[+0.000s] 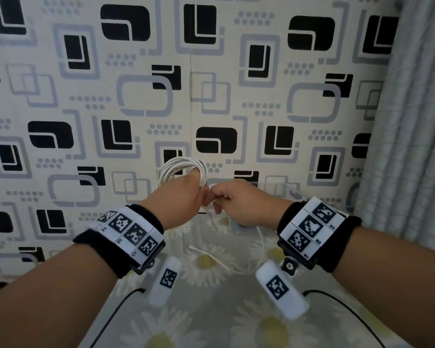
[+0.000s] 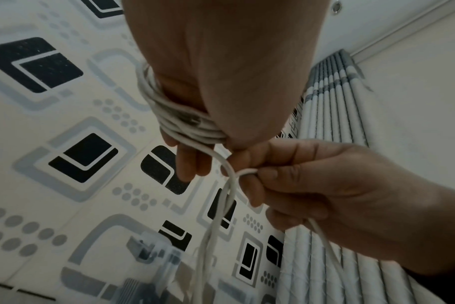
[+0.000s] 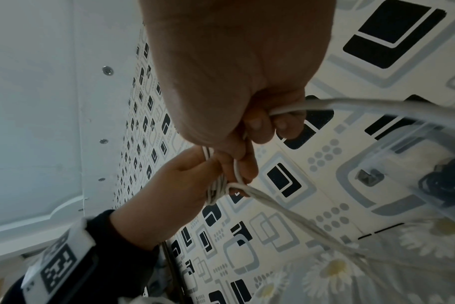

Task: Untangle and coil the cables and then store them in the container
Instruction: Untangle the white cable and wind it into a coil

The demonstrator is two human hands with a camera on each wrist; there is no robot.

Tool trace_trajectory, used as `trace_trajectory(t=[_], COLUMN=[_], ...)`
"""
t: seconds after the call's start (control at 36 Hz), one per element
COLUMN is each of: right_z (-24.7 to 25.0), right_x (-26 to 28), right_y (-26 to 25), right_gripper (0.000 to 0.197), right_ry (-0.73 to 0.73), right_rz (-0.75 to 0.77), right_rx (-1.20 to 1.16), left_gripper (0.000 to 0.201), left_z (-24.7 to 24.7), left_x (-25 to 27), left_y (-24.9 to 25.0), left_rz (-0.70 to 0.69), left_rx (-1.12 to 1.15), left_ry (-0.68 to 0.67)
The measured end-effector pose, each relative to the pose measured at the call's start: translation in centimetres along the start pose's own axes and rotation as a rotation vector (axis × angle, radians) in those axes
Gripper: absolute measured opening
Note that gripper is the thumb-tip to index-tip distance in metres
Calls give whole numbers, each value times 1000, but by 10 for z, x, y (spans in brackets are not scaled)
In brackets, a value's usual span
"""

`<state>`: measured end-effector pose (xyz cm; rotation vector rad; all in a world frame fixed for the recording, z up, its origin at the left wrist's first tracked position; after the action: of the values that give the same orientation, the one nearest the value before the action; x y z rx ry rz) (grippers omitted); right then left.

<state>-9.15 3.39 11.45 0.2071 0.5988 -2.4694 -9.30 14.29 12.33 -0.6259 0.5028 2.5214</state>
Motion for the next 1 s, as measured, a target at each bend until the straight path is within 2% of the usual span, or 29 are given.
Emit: trace_trajectory(t=[0.08,0.19,0.31,0.44,0.56,0.64,0.83,1.0], right_z=[-3,7,18,29,37,45,64,93], right_x=[0,1,1,0,1,0,0,7], right_y=[-2,7,15,25,35,45,74,111], right_gripper=[33,32,31,33,33,30,30,27], right_ry=[-18,76,128,171,229,270,311,403], right_rz=[33,-5,-30,-46,-76,-102,-216,-372], right_rx=[58,98,116,138,165,192,335,403], left_gripper=[16,15,27,17,31,36,39,39], left_z=[-4,-6,-14,-23,-20,-18,-25,-20], left_x=[-3,-4,0,7,4,6,11,20], left_y=[1,-6,-10,-21,-32,-41,-71,-84], left_rz=[-1,20,41,101,65,107,277,334], left_rx=[-55,-90,-44,-105,-200,-218,-78,27], left_ry=[-6,-39,-170,-301,-220,-197,-231,-207])
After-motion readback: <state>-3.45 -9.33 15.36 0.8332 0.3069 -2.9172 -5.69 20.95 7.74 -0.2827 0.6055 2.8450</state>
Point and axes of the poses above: each hand's wrist, its own x-axis away from the middle knuckle, its own z-axis out of the back of the hand, y = z × x, the point moved 7 cm from there along -x, towards the middle knuckle, and after that the axes turned 5 degrees about x, right-handed, at the moved point
